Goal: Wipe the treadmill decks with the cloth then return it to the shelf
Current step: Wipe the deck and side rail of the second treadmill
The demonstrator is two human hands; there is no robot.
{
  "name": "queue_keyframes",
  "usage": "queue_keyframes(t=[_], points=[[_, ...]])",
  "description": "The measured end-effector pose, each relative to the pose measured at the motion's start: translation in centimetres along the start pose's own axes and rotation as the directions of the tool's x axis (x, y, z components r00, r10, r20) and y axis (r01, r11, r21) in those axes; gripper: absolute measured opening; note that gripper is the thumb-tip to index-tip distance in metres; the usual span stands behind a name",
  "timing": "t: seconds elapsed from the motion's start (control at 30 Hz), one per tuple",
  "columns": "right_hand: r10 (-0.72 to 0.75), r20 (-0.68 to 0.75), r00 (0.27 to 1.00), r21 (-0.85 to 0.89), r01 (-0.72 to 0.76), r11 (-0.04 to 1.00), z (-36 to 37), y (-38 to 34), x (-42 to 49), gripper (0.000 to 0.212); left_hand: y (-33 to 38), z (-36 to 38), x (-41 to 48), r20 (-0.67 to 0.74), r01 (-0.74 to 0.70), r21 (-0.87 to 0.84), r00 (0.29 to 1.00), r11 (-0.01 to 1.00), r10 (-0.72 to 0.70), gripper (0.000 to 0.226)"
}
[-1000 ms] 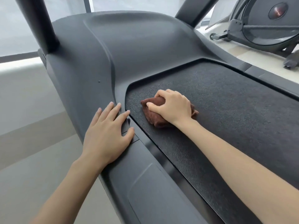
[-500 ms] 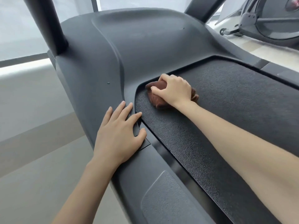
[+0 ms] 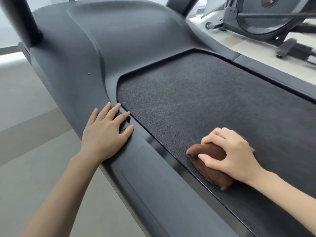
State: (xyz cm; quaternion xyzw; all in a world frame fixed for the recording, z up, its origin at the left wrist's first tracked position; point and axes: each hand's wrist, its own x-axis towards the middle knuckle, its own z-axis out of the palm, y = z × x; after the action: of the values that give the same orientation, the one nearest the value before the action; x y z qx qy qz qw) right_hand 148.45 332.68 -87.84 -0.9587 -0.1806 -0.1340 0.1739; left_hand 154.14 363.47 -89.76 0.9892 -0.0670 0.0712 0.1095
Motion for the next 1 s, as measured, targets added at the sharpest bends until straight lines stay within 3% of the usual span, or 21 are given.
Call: queue_keyframes(t=[0.13,0.2,0.4,0.53,0.73,0.83,1.0], points=[[0.039,0.005,0.999,-0.027,-0.039,0.999,-2.3,1.0,-5.9,0.031,3.1,0.0,-2.0,0.061,-0.074,0.004,0.995,0.997,0.074,0.059],[0.051,-0.006,0.999,-0.033,-0.052,0.998,-2.7,1.1,-7.4,0.03,5.1,0.0,-3.2,0.099,-0.128,0.002,0.987,0.992,0.127,0.074],[0.072,-0.066,0.995,-0.047,-0.075,0.996,-1.5,1.8,-3.6,0.033,11.0,1.1,-5.9,0.151,-0.288,0.002,0.947,0.958,0.284,0.084],[0.213,-0.14,0.967,-0.093,-0.227,0.969,0.5,4.7,3.5,0.033,13.2,1.5,-6.9,0.155,-0.311,0.013,0.94,0.95,0.305,0.085],[0.454,-0.211,0.865,-0.174,-0.491,0.854,2.8,7.9,11.9,0.04,13.0,0.9,-7.3,0.164,-0.319,-0.004,0.935,0.948,0.315,0.077],[0.404,-0.224,0.887,-0.193,-0.447,0.874,2.7,6.5,10.2,0.04,13.1,0.8,-7.3,0.16,-0.293,-0.015,0.943,0.956,0.292,0.073],[0.176,-0.182,0.967,-0.137,-0.202,0.97,0.9,2.2,1.3,0.036,13.2,0.0,-8.9,0.162,-0.246,-0.028,0.955,0.969,0.248,0.073]])
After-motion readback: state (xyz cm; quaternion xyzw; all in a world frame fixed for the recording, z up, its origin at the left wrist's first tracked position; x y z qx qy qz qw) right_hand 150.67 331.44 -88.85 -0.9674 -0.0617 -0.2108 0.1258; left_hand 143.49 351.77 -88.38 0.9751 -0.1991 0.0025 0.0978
